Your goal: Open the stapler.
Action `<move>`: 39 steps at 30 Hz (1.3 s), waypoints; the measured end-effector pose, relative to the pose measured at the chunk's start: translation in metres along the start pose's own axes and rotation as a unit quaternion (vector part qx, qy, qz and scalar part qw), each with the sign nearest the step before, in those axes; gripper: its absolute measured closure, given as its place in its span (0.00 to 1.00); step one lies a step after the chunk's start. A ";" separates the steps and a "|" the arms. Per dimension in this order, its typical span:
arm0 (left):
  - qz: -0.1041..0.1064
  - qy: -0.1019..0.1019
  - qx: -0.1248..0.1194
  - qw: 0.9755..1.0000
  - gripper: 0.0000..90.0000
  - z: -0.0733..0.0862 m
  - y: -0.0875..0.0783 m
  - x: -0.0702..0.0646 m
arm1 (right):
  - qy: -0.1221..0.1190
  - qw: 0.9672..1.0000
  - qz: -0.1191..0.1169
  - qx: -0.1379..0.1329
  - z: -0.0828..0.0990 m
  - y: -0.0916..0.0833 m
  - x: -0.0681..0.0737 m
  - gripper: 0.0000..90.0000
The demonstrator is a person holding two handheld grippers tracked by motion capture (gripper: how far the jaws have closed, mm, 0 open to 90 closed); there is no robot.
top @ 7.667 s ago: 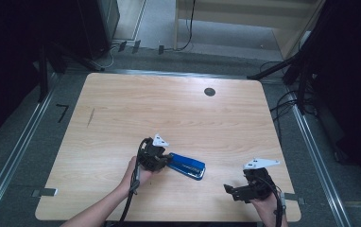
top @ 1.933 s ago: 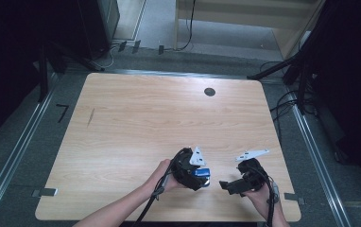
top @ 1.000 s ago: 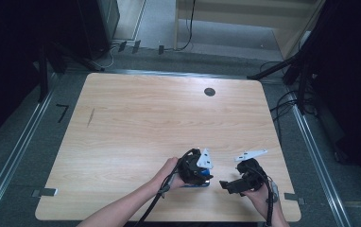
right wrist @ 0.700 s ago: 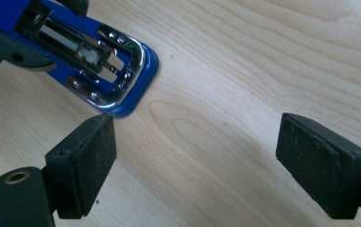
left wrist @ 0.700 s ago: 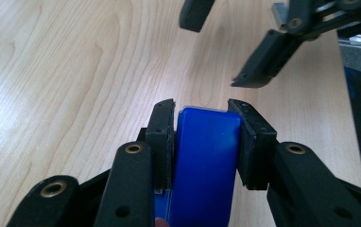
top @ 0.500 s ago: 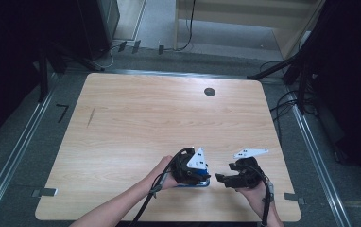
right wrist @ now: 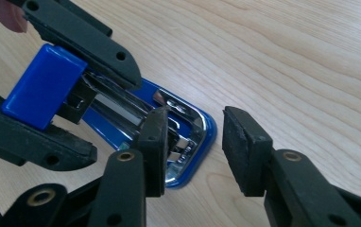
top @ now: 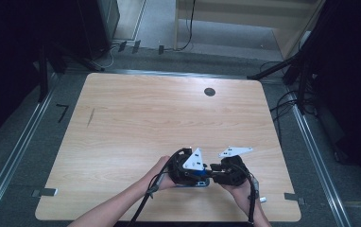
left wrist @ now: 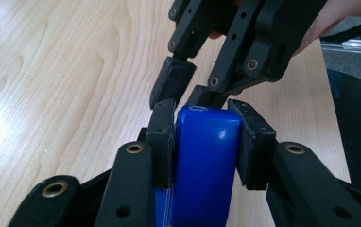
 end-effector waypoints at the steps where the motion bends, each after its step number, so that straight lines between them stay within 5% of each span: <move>1: 0.000 -0.001 0.000 1.000 0.72 0.000 -0.001 0.000 | 0.000 1.000 0.000 0.000 0.000 0.000 0.000 0.72; 10: -0.002 -0.003 -0.007 1.000 0.72 0.001 -0.007 0.002 | -0.019 1.000 -0.005 -0.001 -0.001 0.002 0.005 0.86; 39: -0.014 0.015 0.006 1.000 0.73 0.003 -0.028 0.004 | -0.054 0.998 0.032 0.025 0.003 0.008 0.007 0.93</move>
Point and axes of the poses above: each handheld gripper's, and its own axes: y roughly forward along the jaws, z roughly out of its underside, x roughly to its left, the point moved 8 cm from there along y, roughly forward along the jaws, and after that the axes turned 5 degrees about -z, right-handed, at the moved point
